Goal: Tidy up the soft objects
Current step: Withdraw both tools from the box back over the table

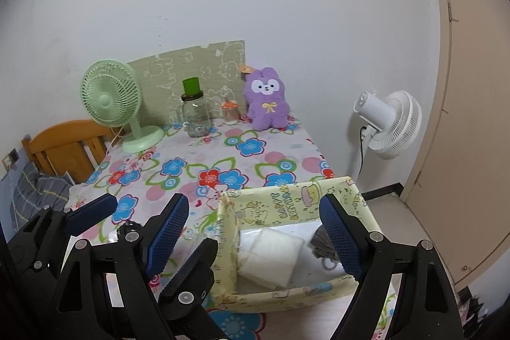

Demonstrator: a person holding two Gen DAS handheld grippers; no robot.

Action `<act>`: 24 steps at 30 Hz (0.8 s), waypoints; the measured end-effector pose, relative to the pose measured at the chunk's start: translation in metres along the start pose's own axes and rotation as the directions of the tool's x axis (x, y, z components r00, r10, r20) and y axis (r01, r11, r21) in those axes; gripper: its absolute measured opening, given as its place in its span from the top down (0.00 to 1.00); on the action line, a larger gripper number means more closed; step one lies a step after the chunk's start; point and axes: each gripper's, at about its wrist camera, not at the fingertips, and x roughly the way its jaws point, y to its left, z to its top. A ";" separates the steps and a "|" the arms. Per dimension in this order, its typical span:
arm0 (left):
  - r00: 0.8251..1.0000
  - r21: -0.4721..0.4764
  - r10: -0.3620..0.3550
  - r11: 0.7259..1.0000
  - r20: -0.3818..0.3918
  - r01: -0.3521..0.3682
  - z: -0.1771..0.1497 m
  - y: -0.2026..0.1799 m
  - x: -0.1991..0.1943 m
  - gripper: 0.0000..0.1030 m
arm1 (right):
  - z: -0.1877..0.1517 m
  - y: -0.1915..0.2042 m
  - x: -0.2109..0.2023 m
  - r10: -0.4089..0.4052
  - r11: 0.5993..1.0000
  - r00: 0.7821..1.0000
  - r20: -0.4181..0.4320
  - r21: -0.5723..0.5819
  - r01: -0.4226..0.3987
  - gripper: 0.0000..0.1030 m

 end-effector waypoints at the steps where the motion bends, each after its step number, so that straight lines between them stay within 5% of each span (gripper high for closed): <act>1: 1.000 -0.001 0.002 1.000 0.003 -0.002 -0.001 0.003 -0.002 0.04 | -0.001 0.004 -0.002 0.004 1.000 1.000 0.005 -0.004 -0.004 0.16; 24: 0.997 -0.051 0.078 0.996 0.021 -0.077 -0.029 0.056 -0.033 0.02 | -0.016 0.070 -0.018 0.075 0.995 0.997 0.023 -0.074 -0.073 0.11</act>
